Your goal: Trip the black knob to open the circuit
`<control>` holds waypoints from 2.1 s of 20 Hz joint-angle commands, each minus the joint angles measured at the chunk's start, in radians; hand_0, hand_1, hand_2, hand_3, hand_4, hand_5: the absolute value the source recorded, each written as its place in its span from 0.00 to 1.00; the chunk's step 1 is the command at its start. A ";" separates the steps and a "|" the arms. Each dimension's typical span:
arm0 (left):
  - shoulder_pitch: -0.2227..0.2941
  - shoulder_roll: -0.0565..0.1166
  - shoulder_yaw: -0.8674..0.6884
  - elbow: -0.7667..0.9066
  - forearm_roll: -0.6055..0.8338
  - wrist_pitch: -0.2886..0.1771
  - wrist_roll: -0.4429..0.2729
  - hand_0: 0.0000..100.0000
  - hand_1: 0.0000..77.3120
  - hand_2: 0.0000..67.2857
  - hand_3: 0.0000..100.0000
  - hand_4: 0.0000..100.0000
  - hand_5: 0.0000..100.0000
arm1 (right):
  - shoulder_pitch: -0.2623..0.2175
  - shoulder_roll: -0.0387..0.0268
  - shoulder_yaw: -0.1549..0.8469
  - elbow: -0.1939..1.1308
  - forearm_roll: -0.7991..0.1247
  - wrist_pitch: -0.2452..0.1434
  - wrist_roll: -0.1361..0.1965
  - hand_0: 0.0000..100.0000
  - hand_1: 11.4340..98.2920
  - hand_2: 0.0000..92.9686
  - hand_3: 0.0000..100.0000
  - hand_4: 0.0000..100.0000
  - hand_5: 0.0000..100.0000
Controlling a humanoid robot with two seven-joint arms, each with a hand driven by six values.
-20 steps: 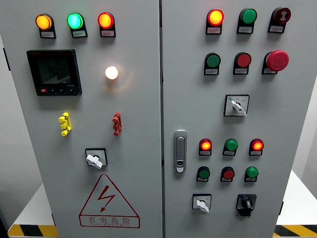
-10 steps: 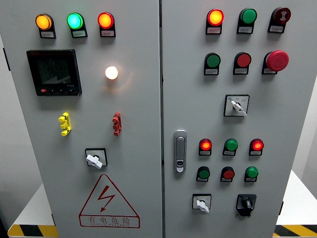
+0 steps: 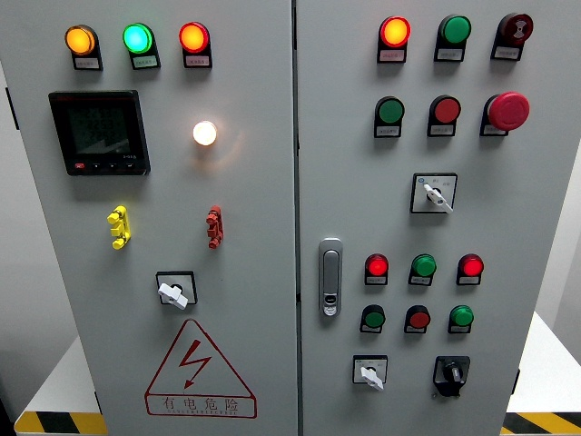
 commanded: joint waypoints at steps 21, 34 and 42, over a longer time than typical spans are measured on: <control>0.000 0.000 0.000 0.000 0.000 0.000 0.000 0.00 0.04 0.19 0.21 0.07 0.02 | -0.060 0.0075 0.697 0.859 -0.436 0.061 0.112 0.62 0.41 0.06 0.25 0.17 0.31; 0.000 0.000 0.000 0.000 0.000 0.000 0.000 0.00 0.05 0.19 0.21 0.07 0.02 | -0.172 0.0075 0.493 1.479 -0.448 -0.133 0.110 0.69 0.46 0.07 0.40 0.34 0.53; 0.000 0.000 0.000 0.000 0.000 0.000 0.000 0.00 0.04 0.19 0.21 0.07 0.02 | -0.163 0.0136 0.456 1.697 -0.503 -0.171 0.043 0.72 0.47 0.08 0.50 0.47 0.65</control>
